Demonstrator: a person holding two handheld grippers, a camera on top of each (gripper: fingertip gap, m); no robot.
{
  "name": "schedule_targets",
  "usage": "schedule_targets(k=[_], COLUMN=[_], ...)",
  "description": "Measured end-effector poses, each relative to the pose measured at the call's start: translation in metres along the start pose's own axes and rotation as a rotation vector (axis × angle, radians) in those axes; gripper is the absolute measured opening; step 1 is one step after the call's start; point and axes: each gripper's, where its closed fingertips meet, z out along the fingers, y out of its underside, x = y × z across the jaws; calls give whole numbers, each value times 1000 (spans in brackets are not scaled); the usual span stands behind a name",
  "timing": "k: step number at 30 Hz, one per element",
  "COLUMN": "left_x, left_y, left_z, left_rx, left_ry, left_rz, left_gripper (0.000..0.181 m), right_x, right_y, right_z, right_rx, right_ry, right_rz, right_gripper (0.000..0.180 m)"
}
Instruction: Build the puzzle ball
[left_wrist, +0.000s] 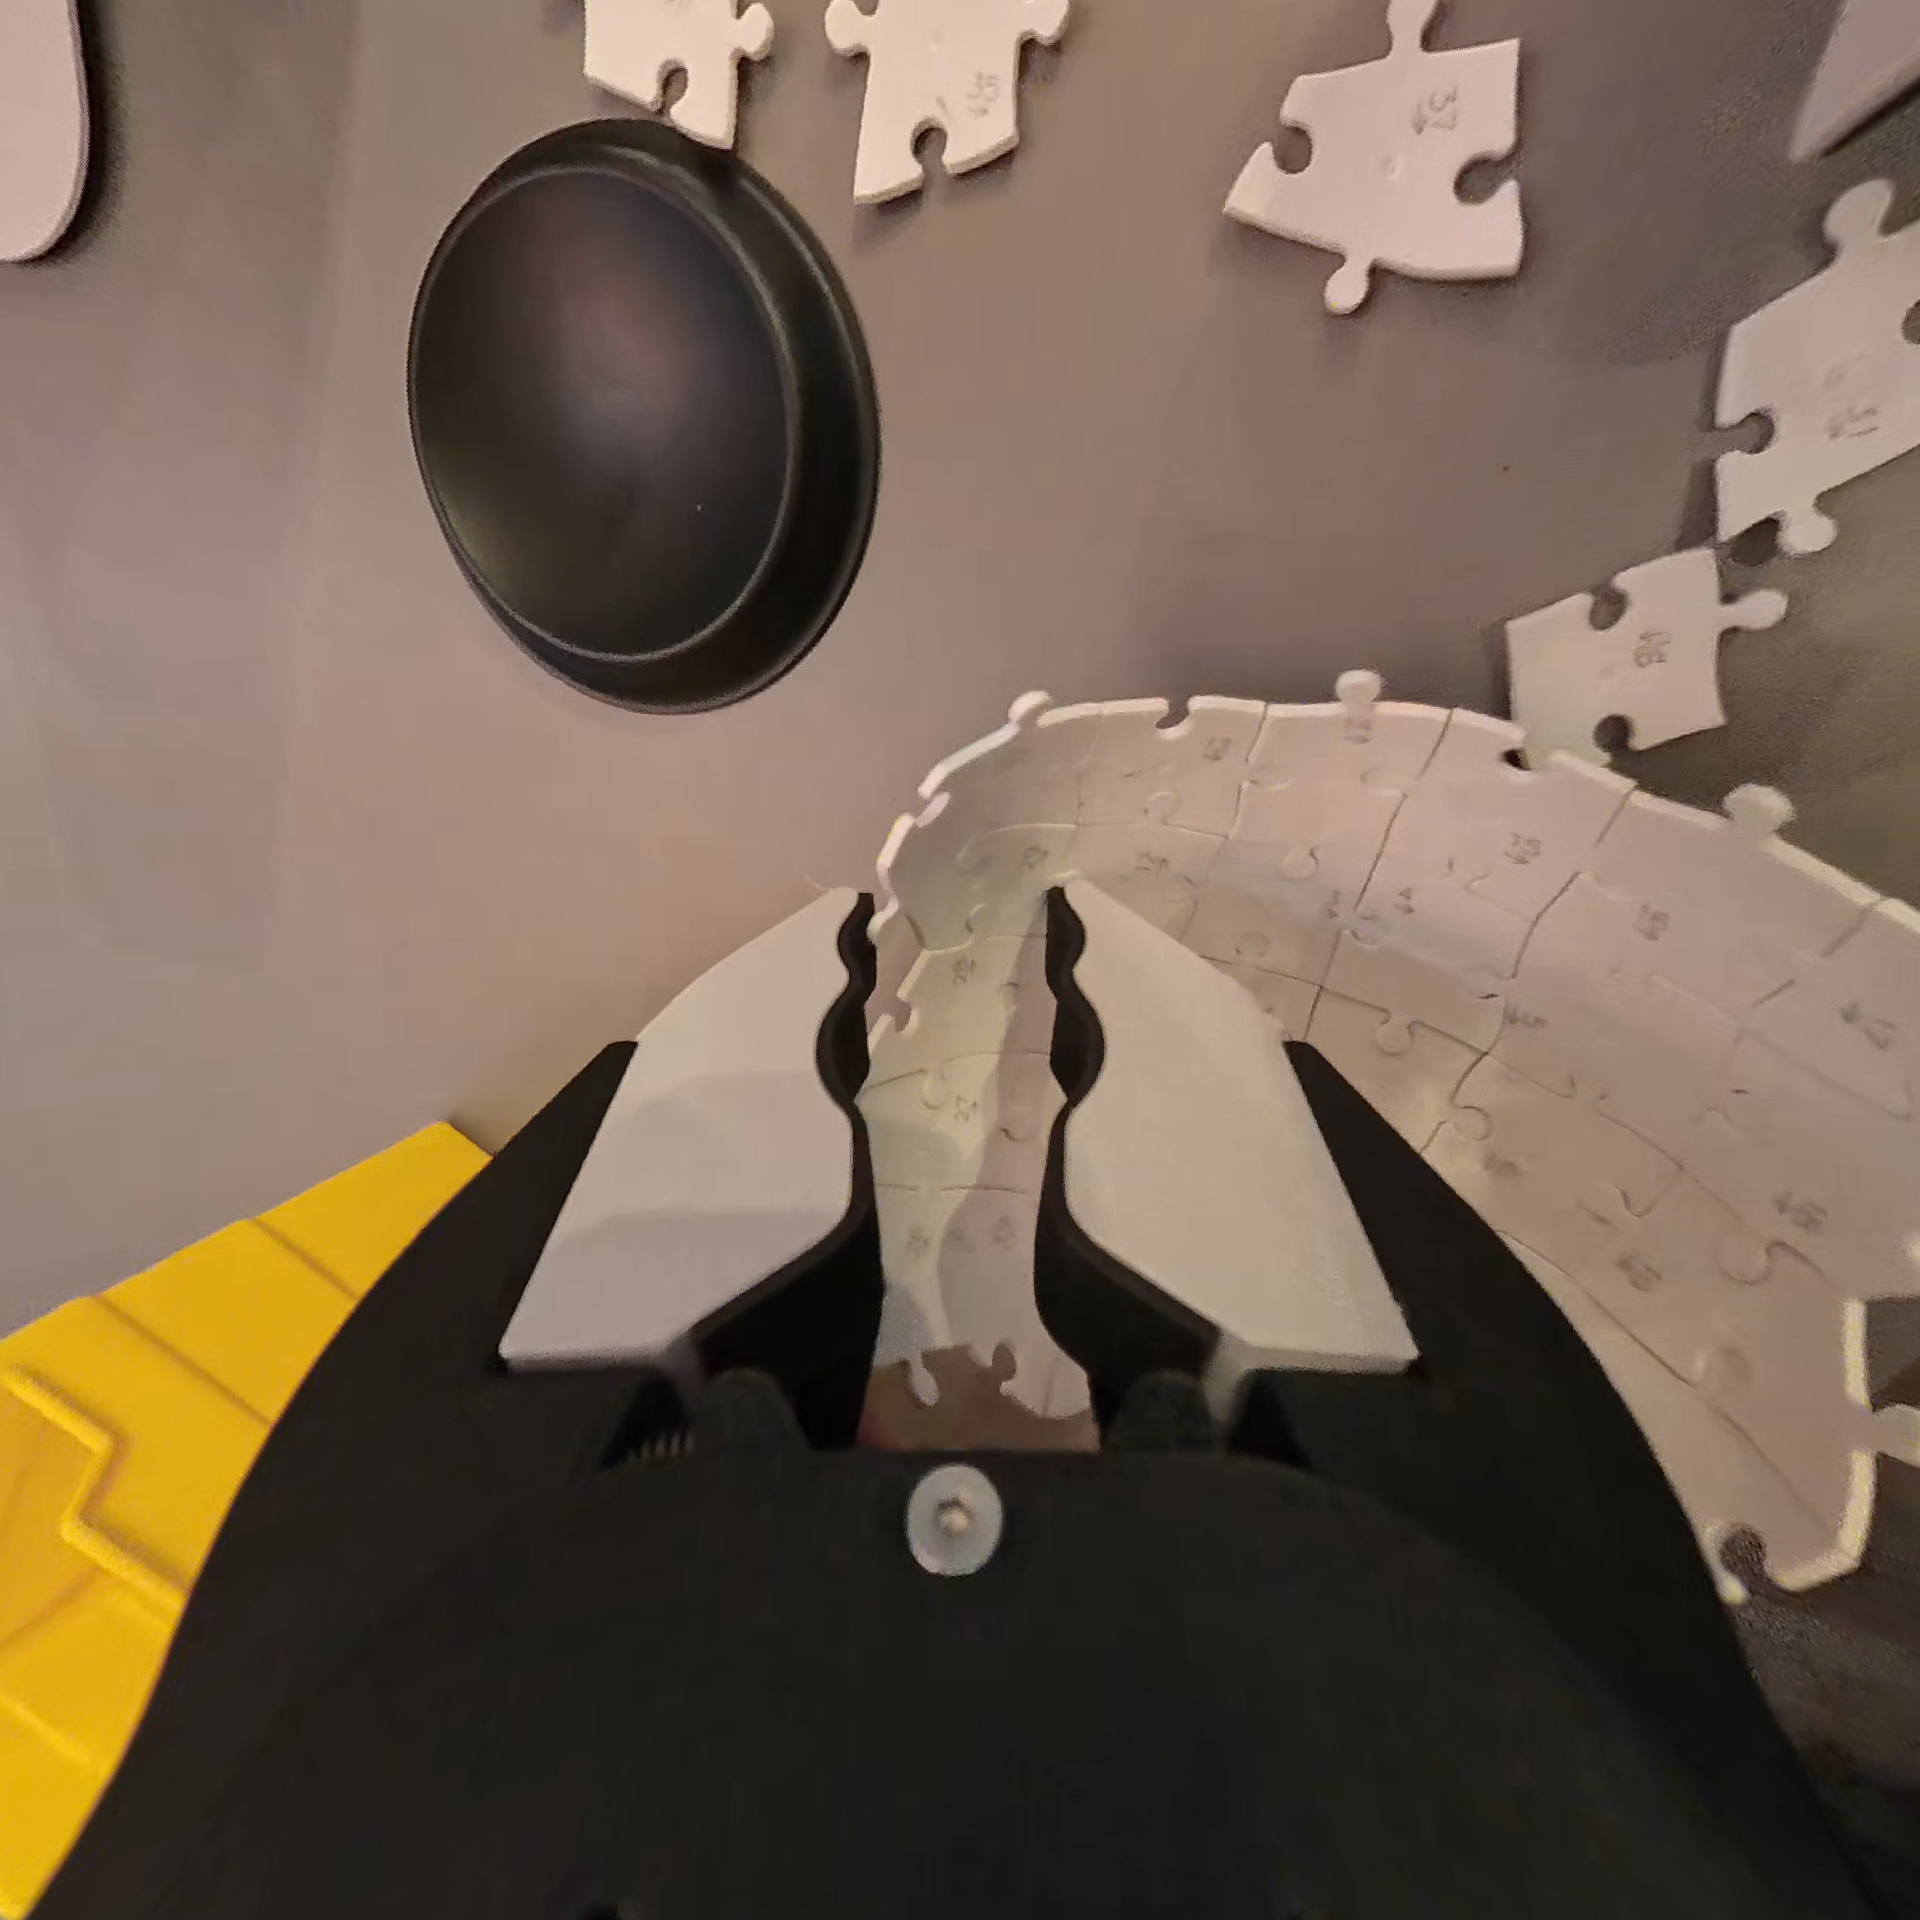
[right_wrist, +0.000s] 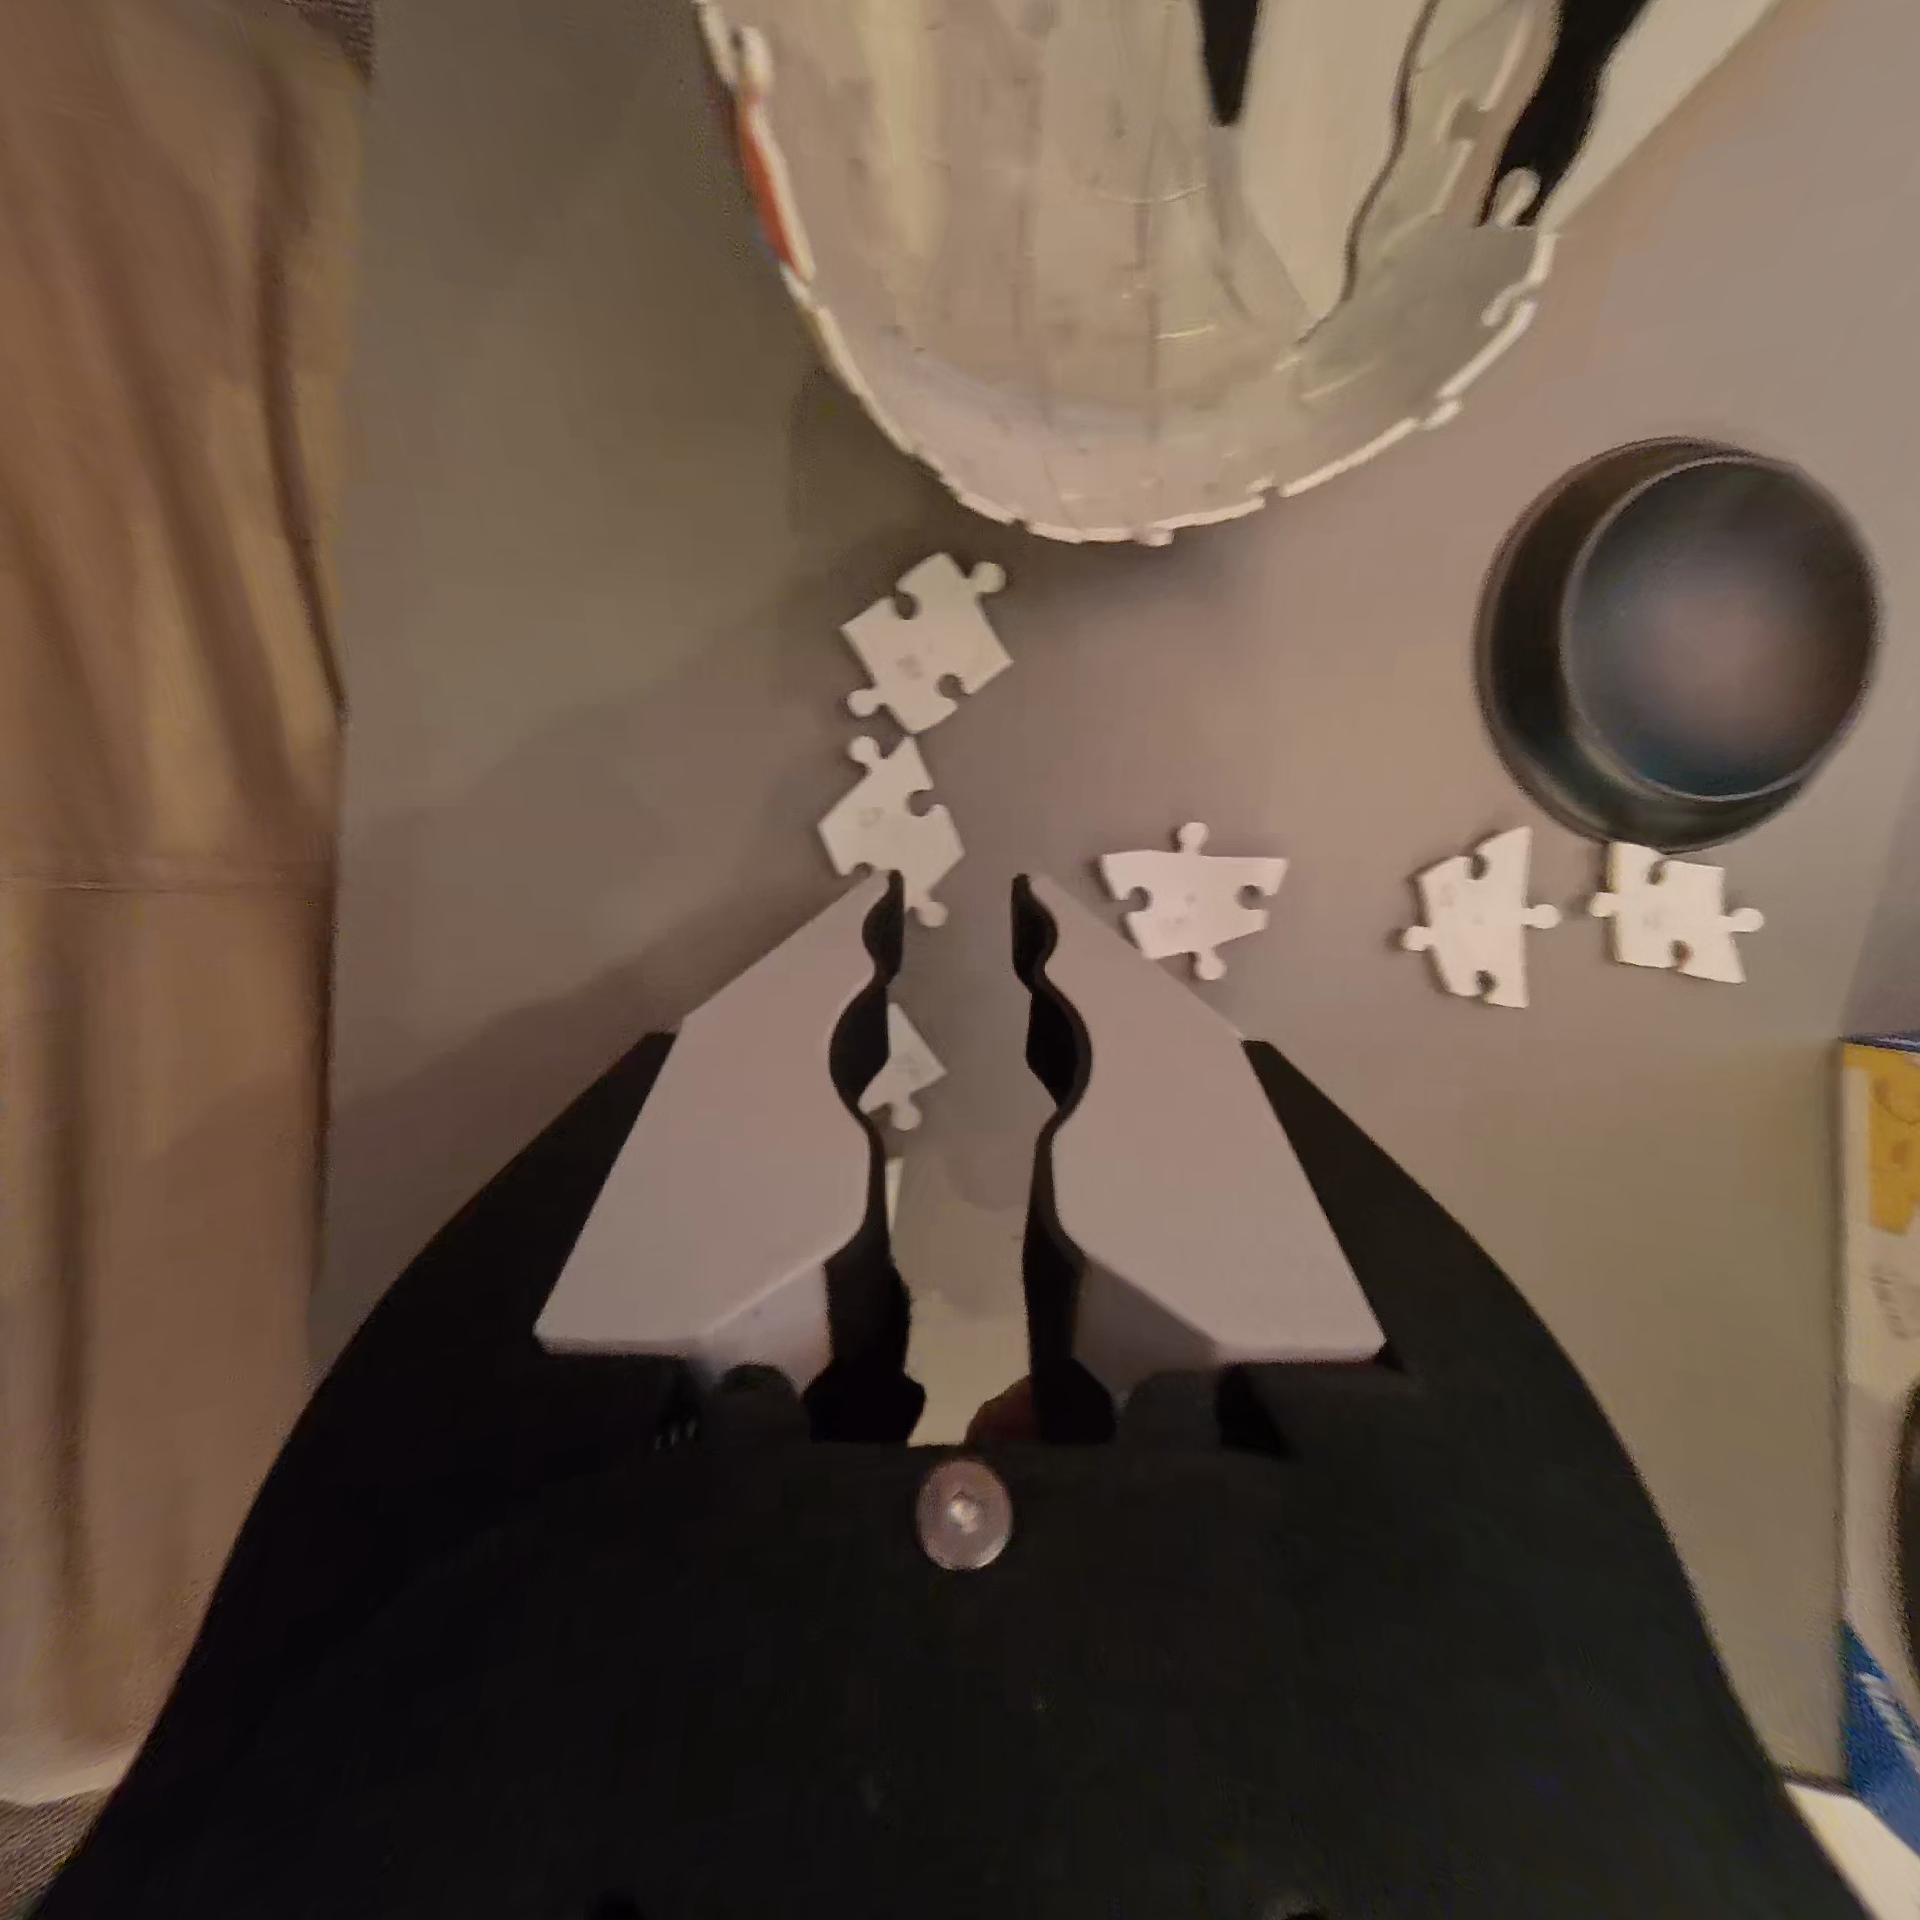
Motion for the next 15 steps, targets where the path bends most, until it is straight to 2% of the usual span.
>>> schedule_targets(k=[2, 6, 10, 15], left_x=[0, 3, 5, 7], left_y=[-1, -7, -11, -12], left_z=[2, 6, 7, 8], left_rx=[-13, -37, -66, -73], left_ry=[7, 23, 31, 48], left_rz=[17, 65, 125, 169], left_gripper=[32, 33, 34, 34], right_x=[-11, -11, 0, 19], right_y=[0, 5, 3, 2], right_z=[5, 20, 22, 23], right_rx=[-9, -48, -32, -9], right_ry=[-38, -12, 23, 48], right_rz=[20, 17, 9, -36], right_gripper=[23, 23, 14, 14])
